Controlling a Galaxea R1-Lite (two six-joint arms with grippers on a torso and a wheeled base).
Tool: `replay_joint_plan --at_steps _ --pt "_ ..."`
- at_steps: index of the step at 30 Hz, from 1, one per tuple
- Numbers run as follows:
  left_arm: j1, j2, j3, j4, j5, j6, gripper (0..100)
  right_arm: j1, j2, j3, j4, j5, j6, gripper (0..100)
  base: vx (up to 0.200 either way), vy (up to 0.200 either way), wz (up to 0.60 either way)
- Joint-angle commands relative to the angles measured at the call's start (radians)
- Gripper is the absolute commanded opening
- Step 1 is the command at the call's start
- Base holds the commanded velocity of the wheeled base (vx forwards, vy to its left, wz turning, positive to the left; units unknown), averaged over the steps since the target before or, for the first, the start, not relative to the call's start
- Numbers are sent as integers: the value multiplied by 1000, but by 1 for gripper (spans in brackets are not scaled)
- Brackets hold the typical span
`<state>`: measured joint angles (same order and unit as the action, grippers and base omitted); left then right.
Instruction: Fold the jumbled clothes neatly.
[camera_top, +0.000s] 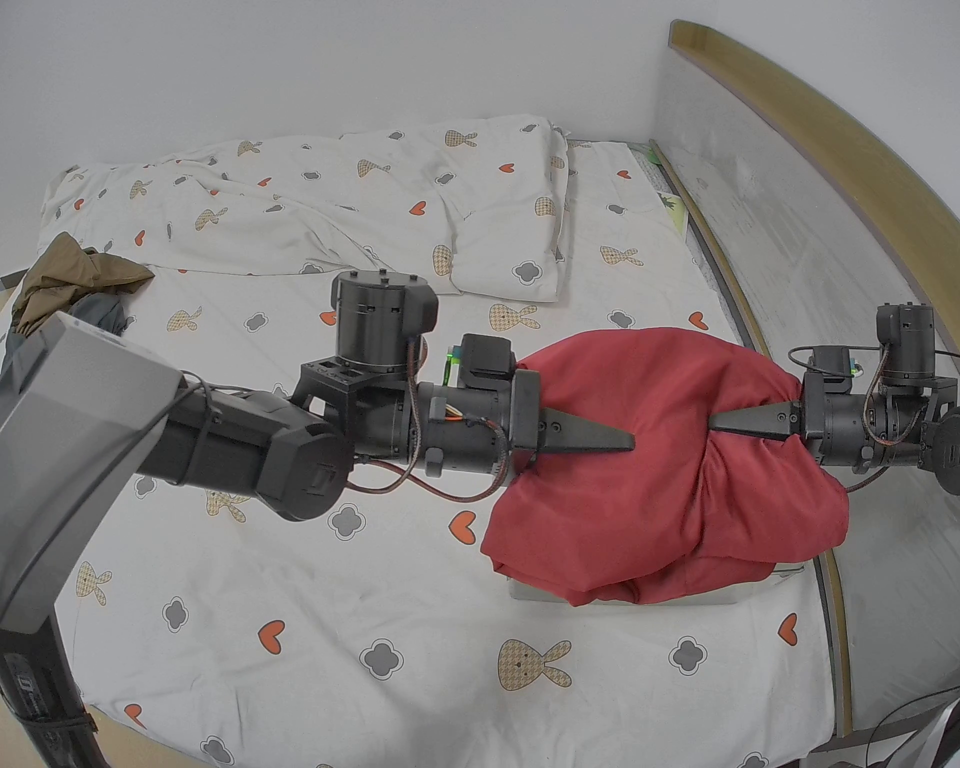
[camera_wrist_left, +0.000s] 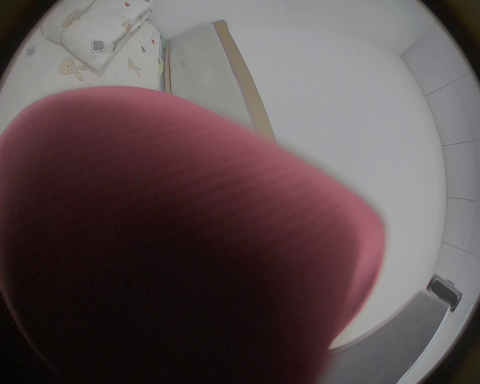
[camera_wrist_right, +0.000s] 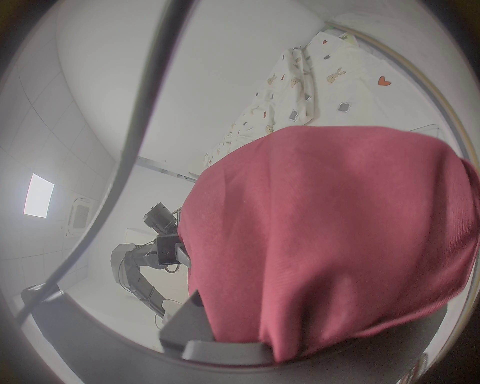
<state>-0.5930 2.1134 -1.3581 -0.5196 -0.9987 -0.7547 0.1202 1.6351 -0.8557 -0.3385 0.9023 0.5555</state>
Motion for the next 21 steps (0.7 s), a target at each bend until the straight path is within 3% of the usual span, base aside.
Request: replay_joint_plan --at_steps 1,12,18,21 --pt "-18 85 -65 0 0 0 0 -47 2 21 -2 0 -23 0 0 0 0" --pt "-19 177 -196 0 0 0 0 -120 68 7 -11 1 -151 0 0 0 0" --pt "-16 204 -234 -4 2 14 0 -117 81 6 -13 1 -155 0 0 0 0" --pt "-13 209 -243 -4 3 74 0 -113 81 3 -13 1 -154 0 0 0 0"
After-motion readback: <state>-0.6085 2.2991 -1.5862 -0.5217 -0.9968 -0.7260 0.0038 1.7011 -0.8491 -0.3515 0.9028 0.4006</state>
